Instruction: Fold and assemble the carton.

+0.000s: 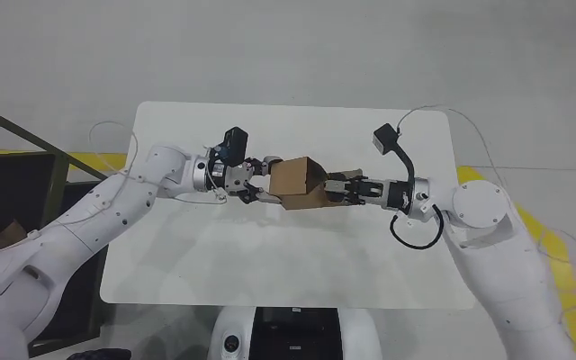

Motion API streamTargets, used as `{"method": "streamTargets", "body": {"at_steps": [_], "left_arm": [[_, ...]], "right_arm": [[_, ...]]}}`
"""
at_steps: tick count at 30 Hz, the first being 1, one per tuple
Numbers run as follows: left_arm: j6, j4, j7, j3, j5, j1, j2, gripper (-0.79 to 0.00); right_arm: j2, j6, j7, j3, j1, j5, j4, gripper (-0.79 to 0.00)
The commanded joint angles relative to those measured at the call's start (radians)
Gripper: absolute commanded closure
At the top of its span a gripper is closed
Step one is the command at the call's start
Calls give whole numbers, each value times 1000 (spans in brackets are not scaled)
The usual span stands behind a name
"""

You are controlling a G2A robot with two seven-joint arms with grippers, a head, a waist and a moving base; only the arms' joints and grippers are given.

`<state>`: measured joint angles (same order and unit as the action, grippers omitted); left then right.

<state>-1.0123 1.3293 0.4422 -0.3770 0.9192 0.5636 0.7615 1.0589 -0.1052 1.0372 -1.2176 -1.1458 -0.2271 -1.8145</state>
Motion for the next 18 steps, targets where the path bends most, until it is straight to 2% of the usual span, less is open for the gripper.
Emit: {"method": "streamTargets", "body": {"at_steps": [1,18], "left_arm": [[0,1,0,-4,1,1,0,-203],[0,14,4,-22,9,16,3,-200]], "right_arm": [[2,0,-7,15,4,0,7,0],[27,15,-5,159,90,-22,70,0]]}}
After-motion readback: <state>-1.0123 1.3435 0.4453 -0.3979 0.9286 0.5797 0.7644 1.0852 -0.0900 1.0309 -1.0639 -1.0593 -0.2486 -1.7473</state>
